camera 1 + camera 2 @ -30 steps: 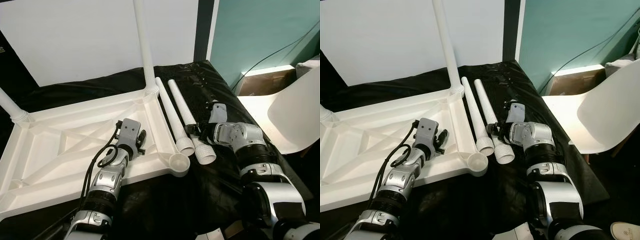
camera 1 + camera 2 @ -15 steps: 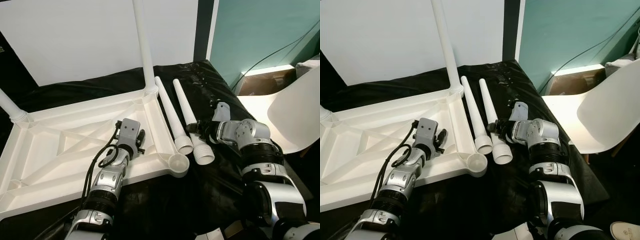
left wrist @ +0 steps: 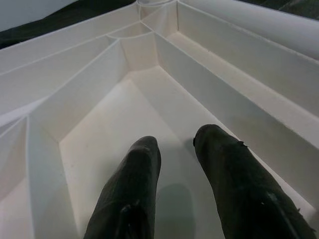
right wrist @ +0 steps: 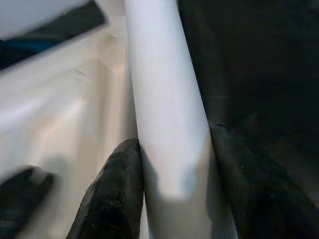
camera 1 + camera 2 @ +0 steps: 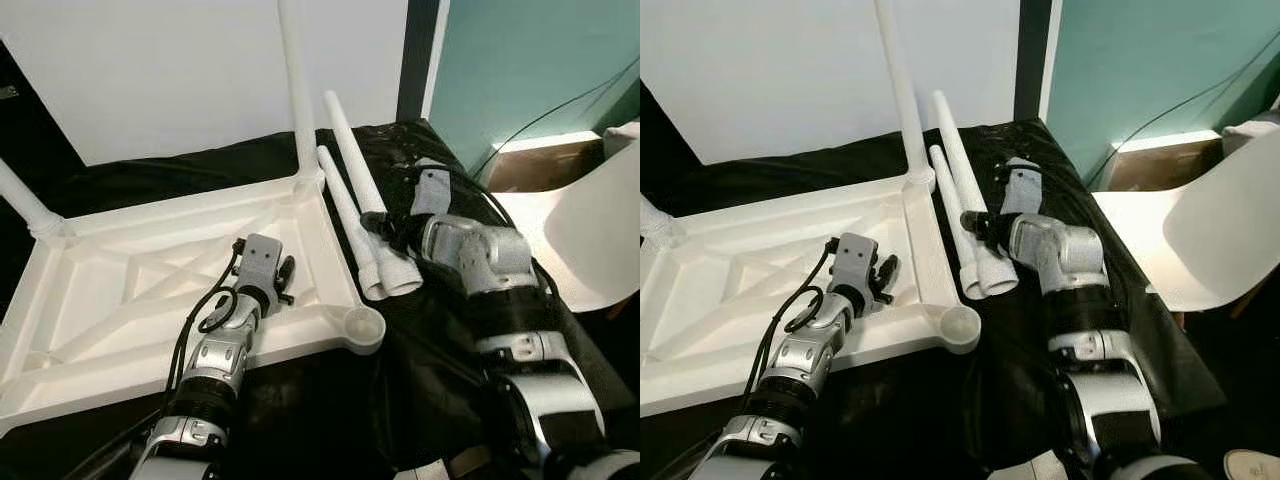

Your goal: Building children table

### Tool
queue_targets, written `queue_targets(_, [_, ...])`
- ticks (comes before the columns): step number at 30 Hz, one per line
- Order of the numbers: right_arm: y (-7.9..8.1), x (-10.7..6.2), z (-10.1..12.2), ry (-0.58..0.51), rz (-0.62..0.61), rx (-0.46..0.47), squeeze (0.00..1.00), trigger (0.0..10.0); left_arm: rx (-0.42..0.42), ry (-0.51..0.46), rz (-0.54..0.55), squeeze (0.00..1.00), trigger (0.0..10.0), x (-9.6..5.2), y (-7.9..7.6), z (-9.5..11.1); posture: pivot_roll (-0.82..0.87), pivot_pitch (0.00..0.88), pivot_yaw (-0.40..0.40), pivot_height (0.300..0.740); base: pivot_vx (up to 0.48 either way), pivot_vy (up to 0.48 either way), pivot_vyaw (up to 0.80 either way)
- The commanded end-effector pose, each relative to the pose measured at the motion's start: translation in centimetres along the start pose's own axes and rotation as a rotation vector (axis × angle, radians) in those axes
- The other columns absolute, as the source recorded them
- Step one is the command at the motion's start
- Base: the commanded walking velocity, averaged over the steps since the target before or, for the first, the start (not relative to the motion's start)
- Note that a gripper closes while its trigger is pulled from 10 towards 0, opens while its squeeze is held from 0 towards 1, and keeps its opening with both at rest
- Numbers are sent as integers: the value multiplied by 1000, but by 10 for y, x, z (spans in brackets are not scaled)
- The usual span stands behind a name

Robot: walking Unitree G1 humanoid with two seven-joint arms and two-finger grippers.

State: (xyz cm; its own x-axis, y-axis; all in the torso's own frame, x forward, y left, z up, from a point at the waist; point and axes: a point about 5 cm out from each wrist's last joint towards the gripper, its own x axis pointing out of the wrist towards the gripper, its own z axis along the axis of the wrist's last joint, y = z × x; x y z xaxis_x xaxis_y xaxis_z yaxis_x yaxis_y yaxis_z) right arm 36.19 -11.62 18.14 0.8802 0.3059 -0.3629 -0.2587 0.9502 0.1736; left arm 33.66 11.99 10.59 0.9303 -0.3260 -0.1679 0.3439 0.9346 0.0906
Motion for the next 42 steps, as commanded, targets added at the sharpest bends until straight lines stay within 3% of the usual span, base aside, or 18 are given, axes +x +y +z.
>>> queue_targets(1, [2,-1,4,-23,2,-30,0,0,2,9,-14,0,10000,0,-2,-4,-58,0,42,740,0,0,0])
queue_targets(4, [2,-2,3,-66,-23,-134,0,0,-18,-6,-11,0,10000,-1,-1,-2,-59,0,44,740,0,0,0])
queue_targets(7, [9,-7,0,-149,-39,-326,0,275,-87,-41,4,0,10000,-1,6,5,-60,0,47,740,0,0,0])
queue_targets(8, [9,-7,0,-149,-39,-326,0,275,-87,-41,4,0,10000,-1,6,5,-60,0,47,740,0,0,0])
queue_targets(11, [16,-10,1,-204,-37,-418,0,235,-181,-84,10,0,10000,0,13,15,-61,0,47,740,0,0,0])
queue_targets(12, [18,-12,3,-242,-50,-512,0,275,-240,-113,-2,0,10000,0,15,21,-61,0,47,740,0,0,0])
queue_targets(13, [18,-12,3,-242,-50,-512,0,275,-240,-113,-2,0,10000,0,15,21,-61,0,47,740,0,0,0])
queue_targets(14, [23,-14,4,-290,-46,-634,0,1333,-339,-172,-53,0,10000,-2,14,31,-63,0,46,740,0,0,0])
queue_targets(15, [28,-15,2,-330,-46,-747,0,3569,-426,-245,-133,0,10000,-5,12,44,-63,0,45,740,0,0,0])
queue_targets(16, [28,-15,2,-330,-46,-747,0,3569,-426,-245,-133,0,10000,-5,12,44,-63,0,45,740,0,0,0])
queue_targets(17, [31,-16,0,-357,-42,-819,0,3569,-479,-298,-192,0,10000,-9,11,53,-63,0,45,740,0,0,0])
queue_targets(18, [34,-17,-2,-376,-44,-865,0,8784,-511,-338,-244,0,10000,-12,9,60,-59,0,44,740,0,0,0])
queue_targets(19, [38,-17,-3,-406,-49,-920,0,10000,-537,-362,-283,0,10000,-14,7,64,-59,0,45,740,0,0,0])
queue_targets(21, [45,-18,-4,-469,-59,-1033,0,10000,-563,-371,-321,0,10000,-15,5,67,-63,0,49,740,0,0,0])
queue_targets(26, [47,-21,-3,-536,-108,-1130,0,10000,-549,-336,-298,0,10000,-11,4,62,-65,0,52,740,0,0,0])
queue_targets(30, [43,-23,-3,-584,-208,-1280,0,10000,-558,-320,-300,0,10000,-11,2,60,-70,0,56,740,0,0,0])
queue_targets(38, [29,-23,-2,-551,-343,-1243,0,10000,-533,-289,-372,0,10000,-15,-8,60,-77,0,62,740,0,0,0])
queue_targets(42, [0,-24,3,-494,-504,-1155,0,10000,-535,-281,-389,0,10000,-15,-10,61,-81,0,70,740,0,0,0])
